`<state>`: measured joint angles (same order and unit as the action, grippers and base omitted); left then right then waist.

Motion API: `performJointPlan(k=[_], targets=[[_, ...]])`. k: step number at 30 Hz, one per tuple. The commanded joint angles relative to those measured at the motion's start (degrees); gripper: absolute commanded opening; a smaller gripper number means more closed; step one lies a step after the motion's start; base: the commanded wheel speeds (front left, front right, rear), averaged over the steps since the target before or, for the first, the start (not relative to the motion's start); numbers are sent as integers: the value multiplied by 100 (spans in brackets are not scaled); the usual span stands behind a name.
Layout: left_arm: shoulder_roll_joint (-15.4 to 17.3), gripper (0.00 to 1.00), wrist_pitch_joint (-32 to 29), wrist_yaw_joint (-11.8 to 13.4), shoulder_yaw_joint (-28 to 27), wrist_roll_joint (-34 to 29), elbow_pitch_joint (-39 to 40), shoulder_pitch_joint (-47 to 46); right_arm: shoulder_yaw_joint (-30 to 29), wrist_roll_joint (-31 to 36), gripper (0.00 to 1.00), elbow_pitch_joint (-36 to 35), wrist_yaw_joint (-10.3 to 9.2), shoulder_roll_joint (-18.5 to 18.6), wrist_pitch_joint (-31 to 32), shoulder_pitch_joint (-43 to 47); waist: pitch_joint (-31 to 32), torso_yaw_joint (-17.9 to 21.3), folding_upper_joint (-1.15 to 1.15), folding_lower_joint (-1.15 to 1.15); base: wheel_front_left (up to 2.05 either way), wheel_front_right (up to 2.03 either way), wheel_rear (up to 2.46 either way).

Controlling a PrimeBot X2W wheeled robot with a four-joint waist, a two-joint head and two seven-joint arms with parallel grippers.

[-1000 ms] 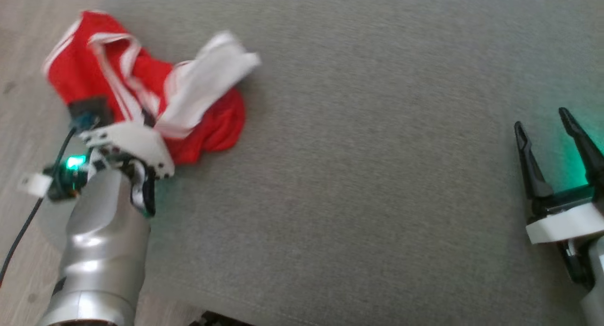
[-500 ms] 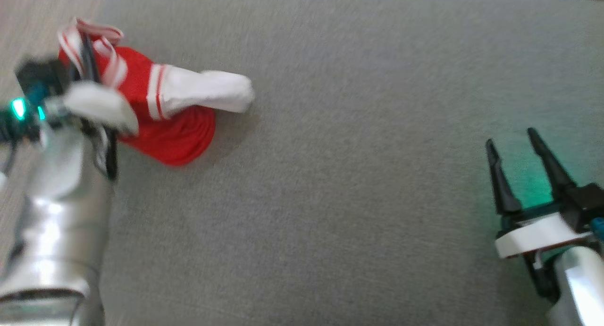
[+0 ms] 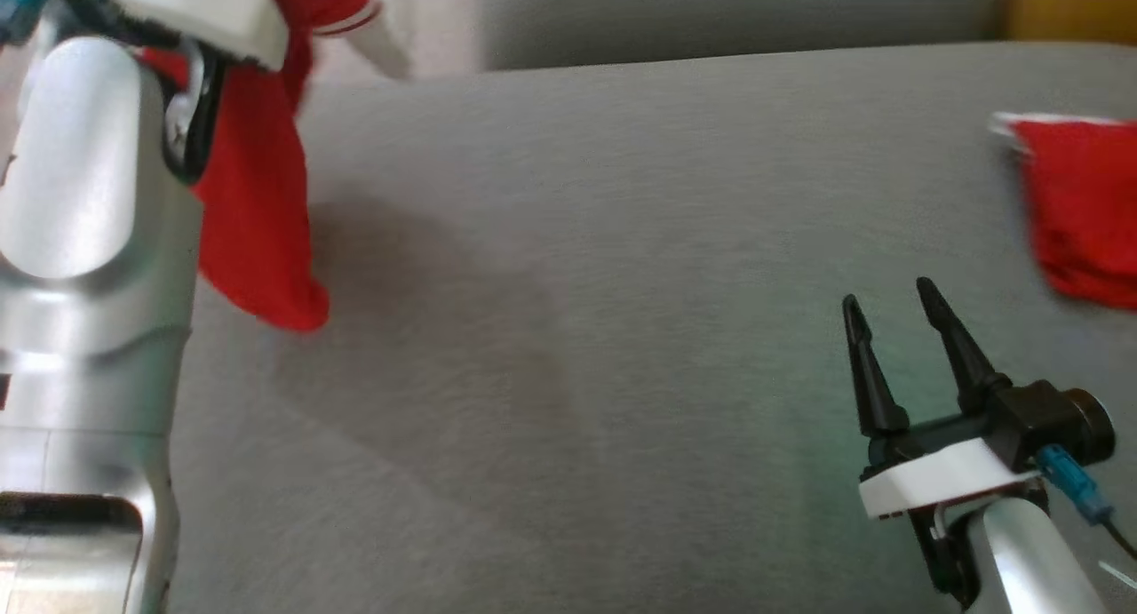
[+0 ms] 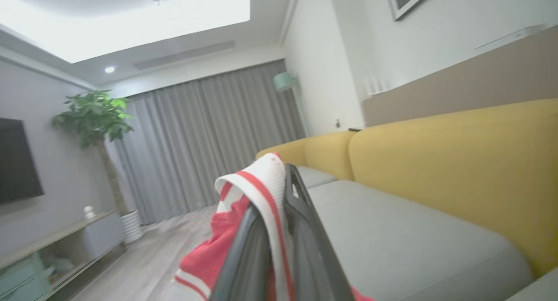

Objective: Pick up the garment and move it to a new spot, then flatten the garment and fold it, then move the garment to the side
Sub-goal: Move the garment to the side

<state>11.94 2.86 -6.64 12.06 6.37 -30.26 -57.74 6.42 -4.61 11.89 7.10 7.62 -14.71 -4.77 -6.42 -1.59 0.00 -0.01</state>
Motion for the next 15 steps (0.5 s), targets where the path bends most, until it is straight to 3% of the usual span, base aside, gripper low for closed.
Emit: performJointPlan(k=[1, 7, 12, 13, 14, 15], targets=[[216, 0, -75, -21, -104, 48, 293, -310, 115, 46, 100, -207, 39, -7, -29, -62, 285, 774, 0, 1, 0, 0, 0], [123, 0, -563, -69, 234, 506, 1018, 135, 41, 188, 100, -232, 39, -173, -29, -205, -83, 1582, 0, 1, 0, 0, 0], [83, 0, -547, -81, 842, 799, 1039, 757, 58, 161, 100, -285, 39, -315, -29, -412, -634, 1992, 0, 1, 0, 0, 0], [71, 13, -445, -82, 1009, 831, 964, 901, 81, 147, 100, -265, 39, -340, -29, -444, -727, 2038, 0, 1, 0, 0, 0], [60, 77, -270, -82, 1256, 891, 883, 1046, 103, 132, 100, -223, 39, -360, -29, -463, -788, 2061, 0, 1, 0, 0, 0], [54, 100, -81, -82, 1432, 968, 741, 1209, 118, 121, 100, -146, 39, -379, -29, -467, -824, 2072, 0, 1, 0, 0, 0]])
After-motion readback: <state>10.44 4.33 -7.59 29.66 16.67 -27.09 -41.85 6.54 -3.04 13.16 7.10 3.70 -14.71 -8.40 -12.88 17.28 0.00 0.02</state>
